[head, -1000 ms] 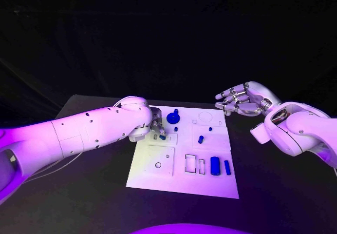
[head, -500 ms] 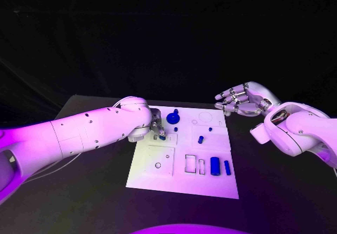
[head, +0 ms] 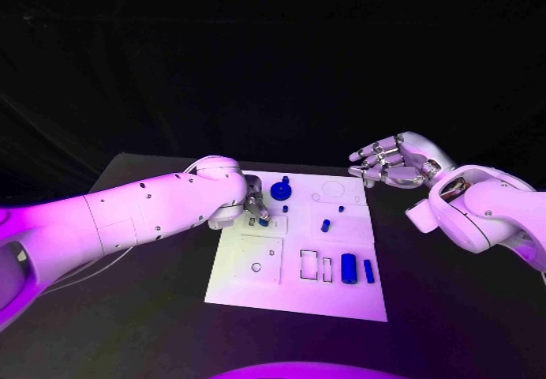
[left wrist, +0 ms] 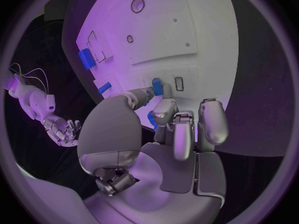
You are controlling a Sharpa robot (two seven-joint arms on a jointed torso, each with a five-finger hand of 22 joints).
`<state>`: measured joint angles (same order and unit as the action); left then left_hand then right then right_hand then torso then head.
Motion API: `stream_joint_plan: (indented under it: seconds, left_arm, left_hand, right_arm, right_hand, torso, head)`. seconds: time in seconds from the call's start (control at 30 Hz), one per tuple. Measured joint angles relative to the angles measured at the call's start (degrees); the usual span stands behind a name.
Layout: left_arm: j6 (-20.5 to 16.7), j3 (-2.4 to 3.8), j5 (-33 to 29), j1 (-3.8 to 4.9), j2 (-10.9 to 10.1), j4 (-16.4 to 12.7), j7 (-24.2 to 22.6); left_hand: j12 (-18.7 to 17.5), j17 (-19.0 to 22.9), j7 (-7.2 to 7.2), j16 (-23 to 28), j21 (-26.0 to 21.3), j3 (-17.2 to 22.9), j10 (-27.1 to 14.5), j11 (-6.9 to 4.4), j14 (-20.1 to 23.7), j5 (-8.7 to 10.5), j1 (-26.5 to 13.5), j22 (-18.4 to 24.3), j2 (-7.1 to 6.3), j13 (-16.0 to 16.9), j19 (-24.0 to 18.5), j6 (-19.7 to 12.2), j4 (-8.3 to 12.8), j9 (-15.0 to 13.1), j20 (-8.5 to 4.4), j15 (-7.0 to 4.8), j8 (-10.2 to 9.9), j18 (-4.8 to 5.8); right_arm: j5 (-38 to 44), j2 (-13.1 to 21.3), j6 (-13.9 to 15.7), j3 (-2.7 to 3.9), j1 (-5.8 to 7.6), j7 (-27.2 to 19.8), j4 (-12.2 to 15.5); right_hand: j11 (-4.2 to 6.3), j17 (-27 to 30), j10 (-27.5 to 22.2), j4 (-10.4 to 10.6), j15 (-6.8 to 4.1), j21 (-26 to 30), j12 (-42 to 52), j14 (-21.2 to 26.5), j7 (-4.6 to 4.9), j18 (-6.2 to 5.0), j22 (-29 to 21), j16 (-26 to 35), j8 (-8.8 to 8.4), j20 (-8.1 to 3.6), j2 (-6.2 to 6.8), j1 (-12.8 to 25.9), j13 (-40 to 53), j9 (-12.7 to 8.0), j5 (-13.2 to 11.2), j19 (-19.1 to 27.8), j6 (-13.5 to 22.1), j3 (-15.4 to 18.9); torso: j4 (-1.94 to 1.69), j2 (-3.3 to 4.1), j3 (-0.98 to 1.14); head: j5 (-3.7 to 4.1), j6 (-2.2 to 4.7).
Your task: Assemble the parts on the task board
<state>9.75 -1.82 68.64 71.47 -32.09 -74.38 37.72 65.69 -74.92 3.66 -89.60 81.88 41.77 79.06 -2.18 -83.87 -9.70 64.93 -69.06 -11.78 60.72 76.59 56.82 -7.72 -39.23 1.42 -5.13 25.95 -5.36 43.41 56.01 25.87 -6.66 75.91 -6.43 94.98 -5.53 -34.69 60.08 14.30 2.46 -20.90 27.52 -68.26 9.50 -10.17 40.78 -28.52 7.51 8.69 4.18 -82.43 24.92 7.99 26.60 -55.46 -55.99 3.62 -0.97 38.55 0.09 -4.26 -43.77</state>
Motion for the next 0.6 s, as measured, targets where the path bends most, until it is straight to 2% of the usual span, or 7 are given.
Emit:
stream_joint_plan:
  seconds: [0.2, 0.4, 0.53, 0.6]
  left_arm:
    - [0.0, 0.0, 0.0, 0.0, 0.1, 0.2, 0.0]
    - [0.1, -0.02, 0.0, -0.01, 0.3, 0.6, 0.0]
    - [0.2, -0.02, 0.0, -0.02, 0.6, 1.0, 0.0]
    - [0.4, -0.02, 0.0, -0.02, 0.7, 1.2, 0.0]
  left_hand:
    - [0.0, 0.0, 0.0, 0.0, 0.0, 0.3, 0.1, -0.09, -0.2, 0.0, -0.4, 0.0, -0.19, 0.0, 0.0, 0.0, 0.3, 0.0, 0.0, -0.19, 0.0, 0.0]
    - [0.2, 0.0, -0.62, 0.0, 0.0, -0.9, 0.4, -0.4, -0.2, 0.0, -0.8, 0.0, -0.37, 0.0, 0.2, 0.6, -0.9, -0.5, -0.2, -0.21, -0.1, 0.0]
    - [0.2, 0.0, -0.92, 0.0, 0.0, -1.4, 0.2, -0.67, -0.2, 0.0, -1.4, 0.0, -0.24, 0.1, 0.2, 0.9, -1.4, -1.8, -0.2, -0.25, -0.2, 0.0]
    - [0.5, 0.0, -0.92, 0.0, 0.0, -2.0, 0.3, -0.72, -0.1, 0.0, -1.4, -0.1, -0.24, 0.2, 0.2, 0.9, -1.7, -3.4, -0.2, -0.31, -0.3, 0.0]
  right_arm:
    - [0.0, 0.0, 0.0, 0.0, 0.0, 0.0, 0.0]
    - [0.0, 0.0, 0.0, 0.0, 0.0, 0.0, 0.1]
    - [0.0, 0.1, 0.0, -0.01, 0.0, 0.0, 0.1]
    - [0.0, 0.1, 0.0, -0.01, 0.0, 0.0, 0.1]
  right_hand:
    - [0.0, 0.0, 0.0, 0.0, 0.0, 0.0, 0.0, 0.0, 0.21, 0.0, 0.0, 0.0, 0.0, 0.0, 0.0, 0.0, 0.0, 0.0, 0.0, 0.0, -0.2, 0.0]
    - [0.0, 0.0, 0.0, 0.0, 0.0, 0.0, 0.0, 0.0, 0.21, 0.0, -0.1, 0.0, 0.0, 0.0, 0.0, 0.0, -0.1, 0.0, 0.0, 0.0, -0.2, 0.0]
    - [0.0, 0.0, 0.0, 0.2, 0.0, 0.2, 0.0, 0.0, 0.21, 0.0, -0.1, 0.0, 0.0, 0.0, 0.0, 0.0, -0.2, 0.0, 0.0, 0.0, -0.2, -0.2]
    - [0.0, 0.0, 0.0, 0.2, 0.0, 0.2, 0.0, 0.0, 0.21, 0.0, -0.1, 0.0, 0.0, 0.0, 0.0, 0.0, -0.2, 0.0, 0.0, 0.0, -0.2, -0.2]
  torso:
    - [0.02, 0.02, 0.01]
    - [0.01, 0.03, 0.01]
    - [0.01, 0.03, 0.01]
    - [0.01, 0.03, -0.01]
  head:
    - [0.05, -0.01]
    - [0.14, -0.11]
    - [0.25, -0.19]
    - [0.29, -0.2]
